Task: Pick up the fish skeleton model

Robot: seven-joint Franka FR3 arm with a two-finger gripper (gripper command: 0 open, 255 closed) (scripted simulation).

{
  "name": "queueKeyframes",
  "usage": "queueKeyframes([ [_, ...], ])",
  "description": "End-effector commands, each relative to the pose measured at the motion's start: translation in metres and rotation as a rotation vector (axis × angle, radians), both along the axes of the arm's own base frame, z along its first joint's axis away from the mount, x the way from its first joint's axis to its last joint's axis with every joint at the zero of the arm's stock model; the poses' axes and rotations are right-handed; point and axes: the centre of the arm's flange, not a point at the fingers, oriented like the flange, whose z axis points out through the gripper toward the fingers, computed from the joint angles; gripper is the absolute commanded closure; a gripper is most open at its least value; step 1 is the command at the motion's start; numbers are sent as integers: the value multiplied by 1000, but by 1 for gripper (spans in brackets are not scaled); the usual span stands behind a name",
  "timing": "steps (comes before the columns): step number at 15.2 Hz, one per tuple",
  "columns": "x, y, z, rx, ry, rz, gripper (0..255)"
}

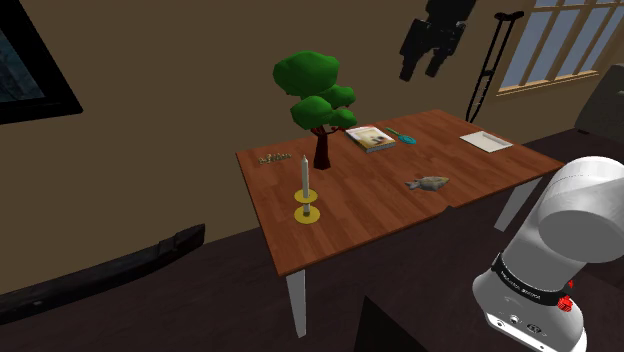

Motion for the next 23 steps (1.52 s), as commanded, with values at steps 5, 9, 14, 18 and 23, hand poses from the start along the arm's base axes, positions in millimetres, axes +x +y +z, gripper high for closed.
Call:
queueKeyframes([
  [5,-5,-35,-41,2,5,91,0],
  [9,-8,-70,-83,3,10,181,0],
  [14,-7,-114,-134,5,17,294,0],
  [18,-2,-149,-176,7,22,385,0],
  [23,7,-192,-228,9,28,498,0],
])
